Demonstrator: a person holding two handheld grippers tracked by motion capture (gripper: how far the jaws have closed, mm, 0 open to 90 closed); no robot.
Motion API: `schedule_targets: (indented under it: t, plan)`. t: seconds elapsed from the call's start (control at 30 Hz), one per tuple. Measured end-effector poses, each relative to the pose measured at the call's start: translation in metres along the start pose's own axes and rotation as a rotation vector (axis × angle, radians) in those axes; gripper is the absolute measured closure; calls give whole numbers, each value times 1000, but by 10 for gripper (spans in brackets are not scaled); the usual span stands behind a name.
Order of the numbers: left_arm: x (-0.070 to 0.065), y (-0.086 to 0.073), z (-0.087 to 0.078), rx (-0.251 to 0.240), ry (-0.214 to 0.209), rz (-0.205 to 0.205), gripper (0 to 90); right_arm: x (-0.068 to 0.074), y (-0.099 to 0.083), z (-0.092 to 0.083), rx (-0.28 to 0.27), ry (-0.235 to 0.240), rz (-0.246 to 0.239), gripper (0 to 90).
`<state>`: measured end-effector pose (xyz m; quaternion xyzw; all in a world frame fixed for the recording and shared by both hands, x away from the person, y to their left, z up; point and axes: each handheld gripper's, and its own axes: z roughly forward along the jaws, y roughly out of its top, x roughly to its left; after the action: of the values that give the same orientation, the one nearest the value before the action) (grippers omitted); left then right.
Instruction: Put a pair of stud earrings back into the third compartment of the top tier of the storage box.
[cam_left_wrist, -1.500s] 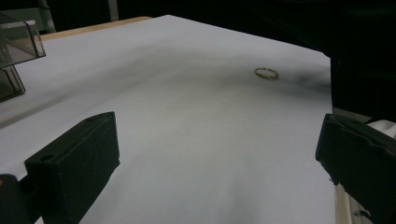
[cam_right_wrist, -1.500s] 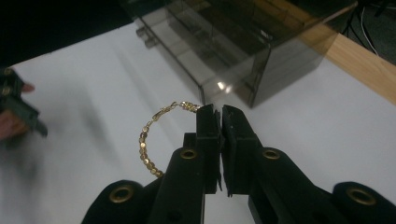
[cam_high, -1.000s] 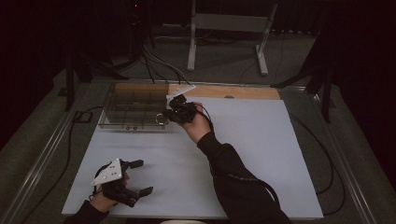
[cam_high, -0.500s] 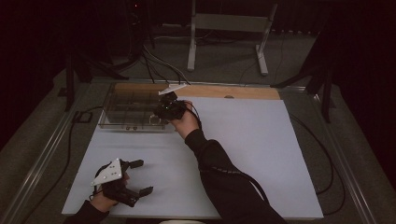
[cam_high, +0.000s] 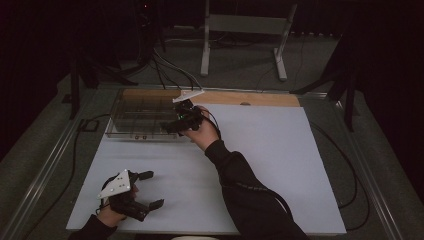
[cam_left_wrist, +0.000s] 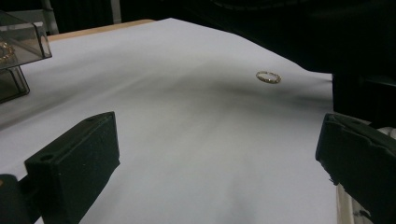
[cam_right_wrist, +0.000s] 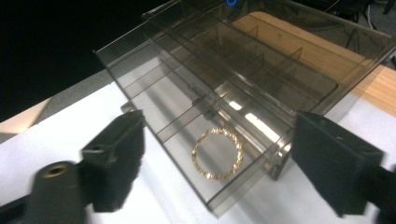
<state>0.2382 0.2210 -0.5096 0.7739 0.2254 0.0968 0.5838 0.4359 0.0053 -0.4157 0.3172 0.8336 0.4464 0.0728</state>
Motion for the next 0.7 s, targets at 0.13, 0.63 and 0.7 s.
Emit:
schedule_targets:
  t: [0.13,0.63,0.7]
  plan:
    - [0,0,0,3,2,0,5,-3,-5,-10,-22,28,16,116]
    - [0,0,2,14,2,-1,6,-14,-30,-63,-37,-3,3,102]
    - [0,0,2,13,0,1,5,-15,-35,-69,-36,-7,-2,99]
